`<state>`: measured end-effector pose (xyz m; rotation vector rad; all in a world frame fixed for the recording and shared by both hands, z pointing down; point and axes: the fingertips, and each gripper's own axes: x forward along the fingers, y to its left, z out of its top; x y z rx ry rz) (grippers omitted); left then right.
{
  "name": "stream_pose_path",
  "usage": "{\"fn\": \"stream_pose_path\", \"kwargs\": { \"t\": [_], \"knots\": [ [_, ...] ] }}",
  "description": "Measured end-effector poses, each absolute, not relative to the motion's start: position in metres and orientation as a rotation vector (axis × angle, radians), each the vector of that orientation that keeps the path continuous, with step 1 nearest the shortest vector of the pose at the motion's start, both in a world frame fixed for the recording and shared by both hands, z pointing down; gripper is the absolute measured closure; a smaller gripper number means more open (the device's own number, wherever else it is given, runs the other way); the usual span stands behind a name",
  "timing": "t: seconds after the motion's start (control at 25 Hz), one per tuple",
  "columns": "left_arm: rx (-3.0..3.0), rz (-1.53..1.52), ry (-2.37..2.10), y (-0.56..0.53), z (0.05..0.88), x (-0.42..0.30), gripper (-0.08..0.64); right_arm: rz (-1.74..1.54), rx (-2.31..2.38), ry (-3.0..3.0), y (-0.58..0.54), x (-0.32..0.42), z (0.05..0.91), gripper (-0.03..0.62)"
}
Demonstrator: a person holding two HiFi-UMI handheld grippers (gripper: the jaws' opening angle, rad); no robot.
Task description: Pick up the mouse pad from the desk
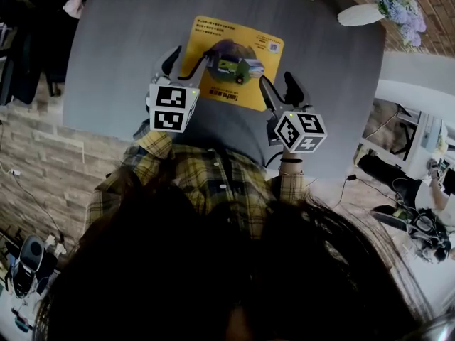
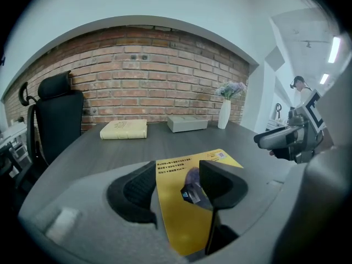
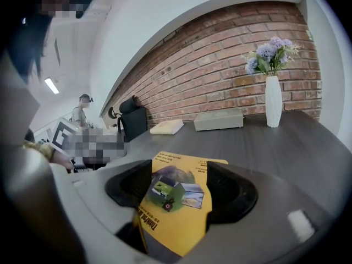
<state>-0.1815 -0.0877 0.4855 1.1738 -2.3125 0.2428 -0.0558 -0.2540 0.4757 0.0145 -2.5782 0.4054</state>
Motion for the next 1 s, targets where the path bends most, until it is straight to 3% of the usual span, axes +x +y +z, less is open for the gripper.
{"fn": "stream_pose_path", "kwargs": {
  "t": [1.0],
  "knots": [
    [1.088, 0.352, -2.120, -0.095, 0.583, -0.199, 0.321, 0.543, 0.026, -2.402, -0.275, -0.066, 0.547, 0.304]
  ]
}}
